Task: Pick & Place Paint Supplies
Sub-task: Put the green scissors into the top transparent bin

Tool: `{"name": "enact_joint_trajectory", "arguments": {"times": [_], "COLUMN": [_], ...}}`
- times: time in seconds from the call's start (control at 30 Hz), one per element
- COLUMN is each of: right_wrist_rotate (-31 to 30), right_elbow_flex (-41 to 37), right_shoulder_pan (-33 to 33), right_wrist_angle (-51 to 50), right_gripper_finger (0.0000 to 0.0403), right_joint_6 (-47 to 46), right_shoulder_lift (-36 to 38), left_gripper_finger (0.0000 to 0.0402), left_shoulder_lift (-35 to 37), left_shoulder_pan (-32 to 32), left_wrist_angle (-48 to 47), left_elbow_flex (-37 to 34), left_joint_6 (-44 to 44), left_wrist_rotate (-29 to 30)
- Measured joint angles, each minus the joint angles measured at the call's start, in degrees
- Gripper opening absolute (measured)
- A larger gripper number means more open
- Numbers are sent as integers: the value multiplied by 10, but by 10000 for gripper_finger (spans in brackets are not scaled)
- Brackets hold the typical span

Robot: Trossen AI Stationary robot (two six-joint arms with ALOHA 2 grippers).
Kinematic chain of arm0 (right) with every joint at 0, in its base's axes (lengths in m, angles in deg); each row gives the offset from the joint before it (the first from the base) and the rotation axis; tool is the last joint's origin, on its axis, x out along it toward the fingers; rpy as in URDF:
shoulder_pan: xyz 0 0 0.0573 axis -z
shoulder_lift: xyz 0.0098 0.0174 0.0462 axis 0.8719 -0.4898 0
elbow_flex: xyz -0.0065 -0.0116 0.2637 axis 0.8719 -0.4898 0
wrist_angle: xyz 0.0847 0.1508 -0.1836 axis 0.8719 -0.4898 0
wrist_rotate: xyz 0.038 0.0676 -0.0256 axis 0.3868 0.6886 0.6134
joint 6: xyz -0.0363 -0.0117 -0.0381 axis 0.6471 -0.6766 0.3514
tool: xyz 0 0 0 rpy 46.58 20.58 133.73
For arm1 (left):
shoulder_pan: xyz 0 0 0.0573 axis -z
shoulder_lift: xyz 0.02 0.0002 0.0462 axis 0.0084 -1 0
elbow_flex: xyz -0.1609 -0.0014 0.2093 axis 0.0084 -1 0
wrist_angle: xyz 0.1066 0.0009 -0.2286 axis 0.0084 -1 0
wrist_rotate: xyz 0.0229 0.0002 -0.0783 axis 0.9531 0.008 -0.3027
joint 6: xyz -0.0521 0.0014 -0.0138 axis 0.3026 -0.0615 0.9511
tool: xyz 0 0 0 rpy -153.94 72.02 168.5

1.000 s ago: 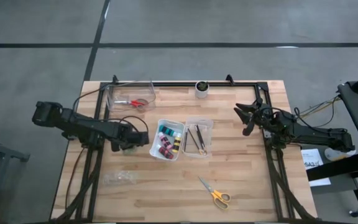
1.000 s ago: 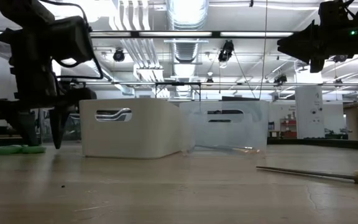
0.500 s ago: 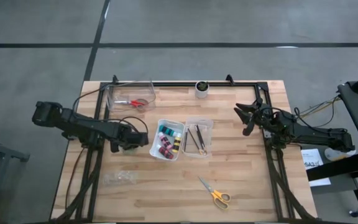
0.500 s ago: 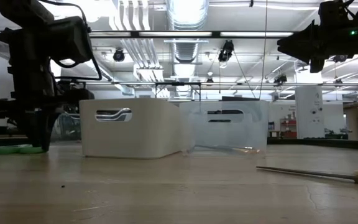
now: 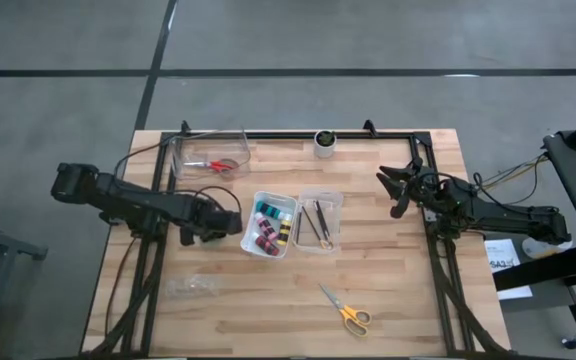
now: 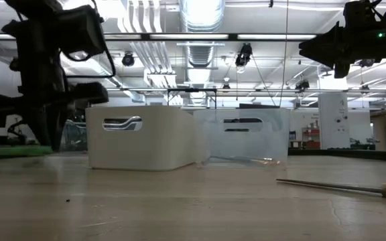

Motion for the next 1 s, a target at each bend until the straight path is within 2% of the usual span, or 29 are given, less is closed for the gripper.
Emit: {"name": "enact_joint_trajectory", "arguments": {"times": [0.47, 0.63, 0.83, 1.0], "right_wrist_rotate": [0, 0, 0, 0], "right_elbow_flex": [0, 0, 0, 0], "right_shoulder_pan": [0, 0, 0, 0], "right_wrist_angle": [0, 0, 0, 0], "right_gripper_finger": [118, 118, 118, 118], "right_joint_6": [-1, -1, 0, 0], "right_shoulder_lift": [0, 0, 0, 0], "left_gripper_finger": [27, 27, 27, 27], "left_shoulder_lift": [4, 4, 4, 4], "left_shoulder_pan": [-1, -15, -58, -125], "left_wrist_angle": [-193, -261, -307, -305], "left_elbow_flex": [191, 251, 296, 303], "left_joint_6": [-20, -118, -267, -311], "left_wrist_rotate": [9, 77, 195, 239]}}
